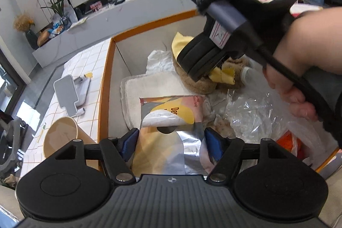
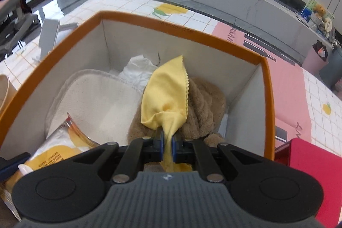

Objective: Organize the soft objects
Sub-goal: 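Open both tools to drop the packet and yellow cloth into the box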

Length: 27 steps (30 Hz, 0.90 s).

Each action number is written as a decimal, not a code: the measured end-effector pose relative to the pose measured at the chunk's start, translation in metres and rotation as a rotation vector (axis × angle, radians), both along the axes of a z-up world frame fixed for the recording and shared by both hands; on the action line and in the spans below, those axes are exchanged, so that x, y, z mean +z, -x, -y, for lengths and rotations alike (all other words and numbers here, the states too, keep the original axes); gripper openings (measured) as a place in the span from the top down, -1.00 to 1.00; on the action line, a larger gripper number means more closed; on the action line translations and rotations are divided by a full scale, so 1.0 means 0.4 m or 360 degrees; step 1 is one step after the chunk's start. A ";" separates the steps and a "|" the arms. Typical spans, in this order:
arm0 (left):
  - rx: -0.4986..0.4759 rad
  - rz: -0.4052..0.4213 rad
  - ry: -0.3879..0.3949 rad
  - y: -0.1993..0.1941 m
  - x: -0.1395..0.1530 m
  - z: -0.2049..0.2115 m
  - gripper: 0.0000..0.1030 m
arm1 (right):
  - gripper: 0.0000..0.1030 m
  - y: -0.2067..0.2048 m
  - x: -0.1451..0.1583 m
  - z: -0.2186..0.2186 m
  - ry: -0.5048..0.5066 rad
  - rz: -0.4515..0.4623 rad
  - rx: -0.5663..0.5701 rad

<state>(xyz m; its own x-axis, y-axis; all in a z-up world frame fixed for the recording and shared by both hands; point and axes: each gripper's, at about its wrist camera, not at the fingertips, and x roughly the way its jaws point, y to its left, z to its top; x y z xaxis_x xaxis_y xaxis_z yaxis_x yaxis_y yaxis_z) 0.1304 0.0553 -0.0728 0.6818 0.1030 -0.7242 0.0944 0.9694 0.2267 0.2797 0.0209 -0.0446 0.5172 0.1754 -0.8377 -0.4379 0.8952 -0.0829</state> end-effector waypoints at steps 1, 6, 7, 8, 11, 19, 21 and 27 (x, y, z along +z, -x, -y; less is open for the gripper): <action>-0.0013 0.0023 0.0019 0.006 0.003 -0.004 -0.59 | 0.88 0.001 0.000 0.003 -0.0007 0.0001 -0.0005; -0.0040 0.0318 0.0024 0.063 0.031 -0.004 -0.73 | 0.86 0.000 0.010 0.023 -0.0071 0.0015 -0.0033; -0.0049 0.0369 0.0026 0.072 0.040 -0.002 -0.78 | 0.82 0.004 0.015 0.023 -0.0064 0.0029 -0.0020; -0.0053 0.0408 0.0032 0.081 0.052 0.001 -0.80 | 0.79 0.008 0.022 0.022 -0.0059 0.0047 -0.0011; -0.0036 0.0491 0.0043 0.098 0.094 0.011 -0.81 | 0.23 0.023 0.047 0.022 -0.0075 0.0073 -0.0024; 0.0032 0.0853 -0.0093 0.179 0.200 0.086 -0.93 | -0.50 0.091 0.221 0.111 -0.0367 0.0267 -0.0092; 0.0075 0.0911 -0.0084 0.203 0.225 0.107 -1.00 | -0.59 0.126 0.273 0.161 -0.0436 0.0333 -0.0136; -0.0033 0.0861 0.0109 0.278 0.294 0.142 -1.00 | -0.75 0.296 0.378 0.366 -0.0506 0.0546 -0.0325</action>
